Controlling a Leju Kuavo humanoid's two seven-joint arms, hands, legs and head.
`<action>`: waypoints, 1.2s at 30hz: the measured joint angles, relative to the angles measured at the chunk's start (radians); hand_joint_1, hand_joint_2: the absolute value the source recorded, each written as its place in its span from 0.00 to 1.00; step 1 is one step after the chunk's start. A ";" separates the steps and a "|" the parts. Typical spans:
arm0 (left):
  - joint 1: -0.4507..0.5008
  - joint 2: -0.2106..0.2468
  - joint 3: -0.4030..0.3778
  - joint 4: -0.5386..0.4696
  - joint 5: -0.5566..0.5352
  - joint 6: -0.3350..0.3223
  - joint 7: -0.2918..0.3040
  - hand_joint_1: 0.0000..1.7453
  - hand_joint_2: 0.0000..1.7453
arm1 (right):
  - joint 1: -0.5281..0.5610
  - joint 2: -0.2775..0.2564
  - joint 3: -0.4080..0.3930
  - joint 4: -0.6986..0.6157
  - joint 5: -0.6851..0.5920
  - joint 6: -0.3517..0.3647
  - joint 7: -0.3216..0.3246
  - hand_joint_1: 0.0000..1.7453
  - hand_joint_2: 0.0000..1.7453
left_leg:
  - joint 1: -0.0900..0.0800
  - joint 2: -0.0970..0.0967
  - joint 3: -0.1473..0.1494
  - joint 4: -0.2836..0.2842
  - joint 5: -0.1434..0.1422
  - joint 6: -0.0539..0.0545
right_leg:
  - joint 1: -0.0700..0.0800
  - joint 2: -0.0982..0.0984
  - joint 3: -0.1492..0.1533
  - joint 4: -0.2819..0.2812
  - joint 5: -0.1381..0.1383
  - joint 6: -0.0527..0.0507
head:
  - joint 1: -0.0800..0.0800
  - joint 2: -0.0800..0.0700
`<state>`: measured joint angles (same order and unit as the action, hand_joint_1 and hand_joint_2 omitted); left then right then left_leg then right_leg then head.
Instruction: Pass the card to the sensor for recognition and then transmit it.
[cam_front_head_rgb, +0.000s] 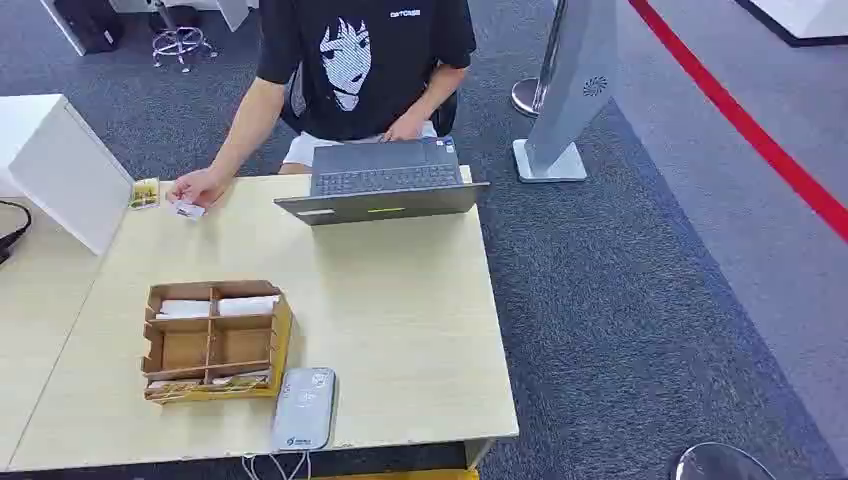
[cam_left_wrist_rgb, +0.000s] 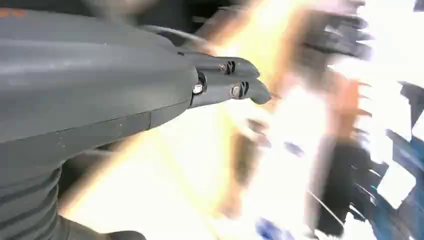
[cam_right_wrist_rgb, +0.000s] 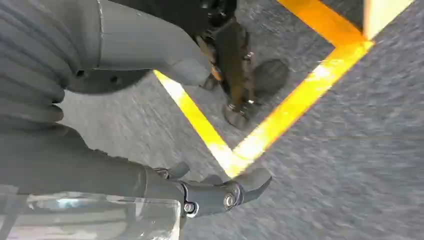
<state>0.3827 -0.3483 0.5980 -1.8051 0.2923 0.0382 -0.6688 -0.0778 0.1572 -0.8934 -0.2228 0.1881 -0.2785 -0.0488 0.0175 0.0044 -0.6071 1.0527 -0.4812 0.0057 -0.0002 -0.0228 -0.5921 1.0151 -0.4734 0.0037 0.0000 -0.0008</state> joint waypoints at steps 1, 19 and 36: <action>0.009 0.000 -0.036 -0.077 -0.066 0.004 -0.018 0.00 1.00 | 0.001 0.006 -0.005 0.000 0.000 0.004 -0.006 0.00 1.00 | 0.000 0.000 0.000 0.000 0.000 0.000 | 0.000 0.000 0.000 0.000 0.000 0.000 | 0.000 0.000; -0.304 0.068 -0.302 -0.388 -1.196 -0.030 0.302 0.00 1.00 | -0.004 0.014 0.002 0.001 0.140 0.111 0.024 0.00 1.00 | 0.001 0.001 0.003 0.000 0.002 -0.002 | 0.000 0.004 -0.002 0.002 0.001 -0.001 | -0.002 0.000; -0.687 0.396 -0.432 0.192 -1.736 0.185 0.425 0.00 1.00 | -0.003 0.000 0.058 0.001 0.241 0.177 -0.025 0.00 1.00 | 0.001 0.007 0.002 0.000 0.004 -0.005 | 0.000 0.009 -0.003 0.004 0.004 -0.006 | -0.002 0.000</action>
<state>-0.3041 0.0477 0.1663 -1.6128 -1.4432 0.2232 -0.2438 -0.0806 0.1575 -0.8354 -0.2216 0.4292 -0.1015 -0.0736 0.0182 0.0111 -0.6050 1.0526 -0.4772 0.0010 -0.0003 -0.0140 -0.5953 1.0191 -0.4697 -0.0019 -0.0015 -0.0008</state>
